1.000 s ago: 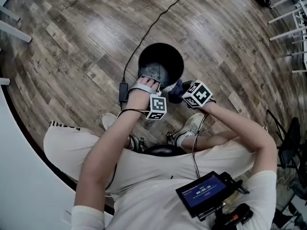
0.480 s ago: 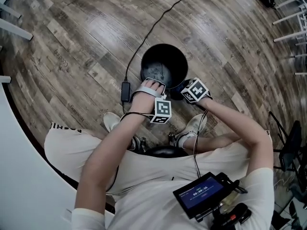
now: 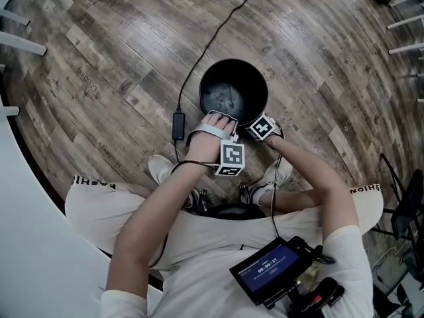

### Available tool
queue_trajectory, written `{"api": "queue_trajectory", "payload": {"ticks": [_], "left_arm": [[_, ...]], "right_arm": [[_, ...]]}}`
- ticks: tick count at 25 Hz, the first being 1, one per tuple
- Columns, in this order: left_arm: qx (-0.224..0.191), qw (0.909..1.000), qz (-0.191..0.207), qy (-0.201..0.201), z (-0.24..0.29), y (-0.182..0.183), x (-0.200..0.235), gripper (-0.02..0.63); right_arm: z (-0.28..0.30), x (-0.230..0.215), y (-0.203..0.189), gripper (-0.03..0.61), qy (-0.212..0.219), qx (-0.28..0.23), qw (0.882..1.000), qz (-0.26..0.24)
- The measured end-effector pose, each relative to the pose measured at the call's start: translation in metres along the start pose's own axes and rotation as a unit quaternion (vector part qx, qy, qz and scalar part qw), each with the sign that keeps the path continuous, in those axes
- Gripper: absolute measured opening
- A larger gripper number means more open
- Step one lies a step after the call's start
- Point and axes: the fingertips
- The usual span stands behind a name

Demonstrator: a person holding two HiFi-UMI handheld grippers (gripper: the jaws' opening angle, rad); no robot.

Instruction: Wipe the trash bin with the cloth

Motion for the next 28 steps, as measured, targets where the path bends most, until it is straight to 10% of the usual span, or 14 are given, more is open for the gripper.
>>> {"api": "queue_trajectory", "payload": {"ticks": [11,21,28], "left_arm": [[-0.006,1.0,-0.002,0.0,0.001,0.006,0.0,0.121],[0.006,0.9997,-0.025,-0.003,-0.009,-0.008,0.0,0.152],[0.022,0.9993,-0.031,-0.002,-0.004,-0.023,-0.003,0.16]], "right_arm": [[0.002,0.004,-0.011,0.1,-0.003,0.012,1.0,-0.005],[-0.111,0.065,-0.003,0.1,0.074,-0.003,0.997,-0.006],[-0.167,0.057,0.033,0.1,0.051,-0.044,0.998,0.014]]}}
Point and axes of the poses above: the fingertips, and each gripper's own axes: z forward along the fingers, x to its left, y out of its top, and after that the axes turned 6 degrees about z, right-handed
